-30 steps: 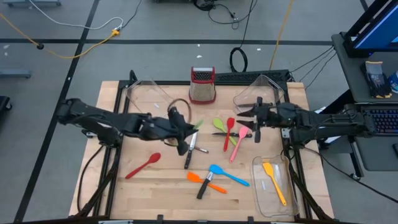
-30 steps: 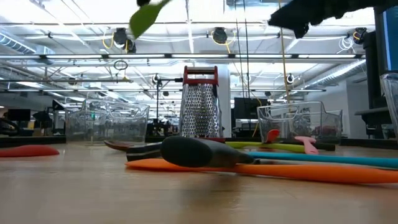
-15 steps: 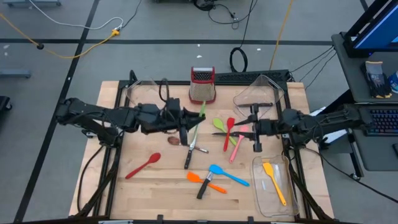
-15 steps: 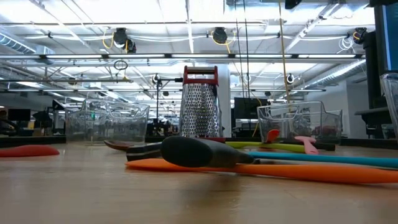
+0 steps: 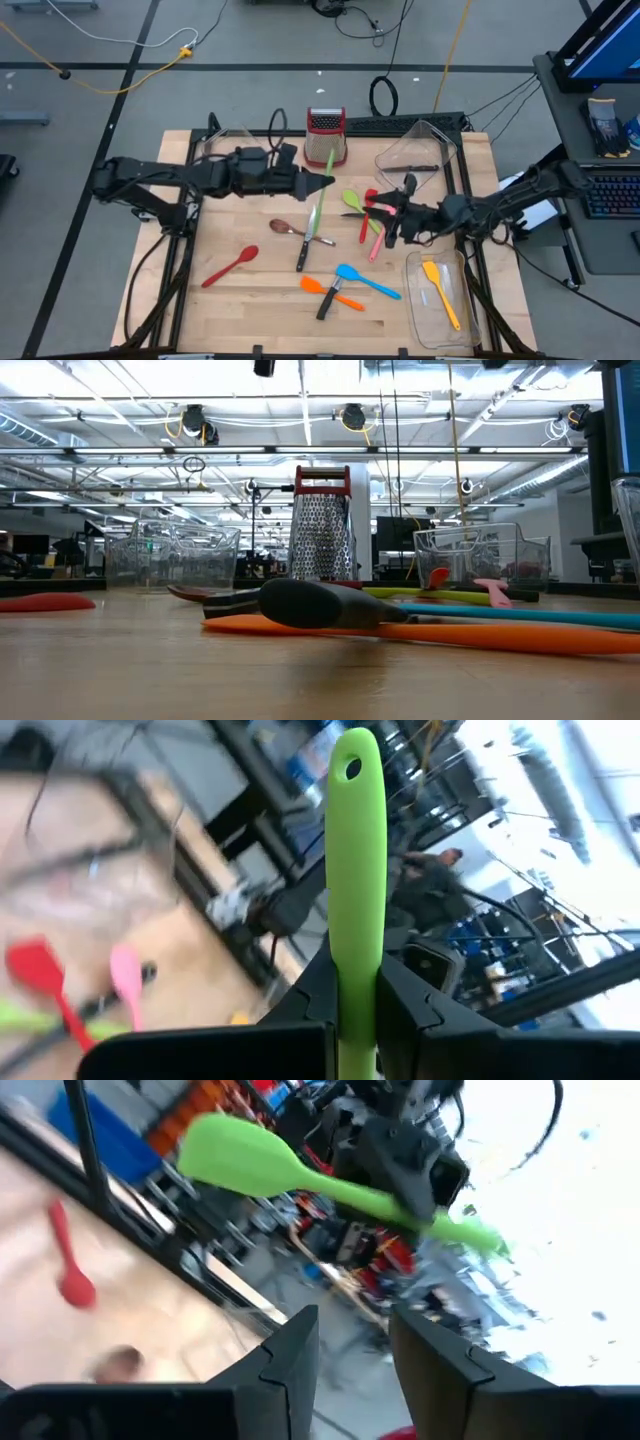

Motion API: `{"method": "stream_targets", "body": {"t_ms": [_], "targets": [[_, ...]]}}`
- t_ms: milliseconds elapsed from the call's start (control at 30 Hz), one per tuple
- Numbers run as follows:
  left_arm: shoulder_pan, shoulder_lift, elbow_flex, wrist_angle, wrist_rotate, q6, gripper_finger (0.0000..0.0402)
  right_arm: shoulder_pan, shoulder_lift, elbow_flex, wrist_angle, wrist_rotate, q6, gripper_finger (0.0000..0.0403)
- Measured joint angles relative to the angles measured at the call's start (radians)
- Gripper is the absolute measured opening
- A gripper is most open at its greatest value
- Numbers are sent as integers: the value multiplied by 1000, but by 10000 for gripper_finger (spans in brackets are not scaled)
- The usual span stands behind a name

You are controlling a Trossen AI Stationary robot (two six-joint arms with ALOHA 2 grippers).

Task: Pick & Place Kitchen Items
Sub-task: Put the green spatula into the bottom transparent bin

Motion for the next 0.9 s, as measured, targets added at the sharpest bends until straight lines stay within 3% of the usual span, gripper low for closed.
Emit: {"method": "stream_targets", "body": {"t_ms": [433, 700, 900], "targets": [[29, 106, 0, 14, 118, -286, 24, 44, 150, 39, 148, 187, -497, 116], [62, 210, 0, 123, 235, -374, 24, 44, 247, 125, 148, 189, -661, 116], [100, 253, -1, 154, 305, -406, 24, 44, 276, 137, 135, 189, -692, 116]]}}
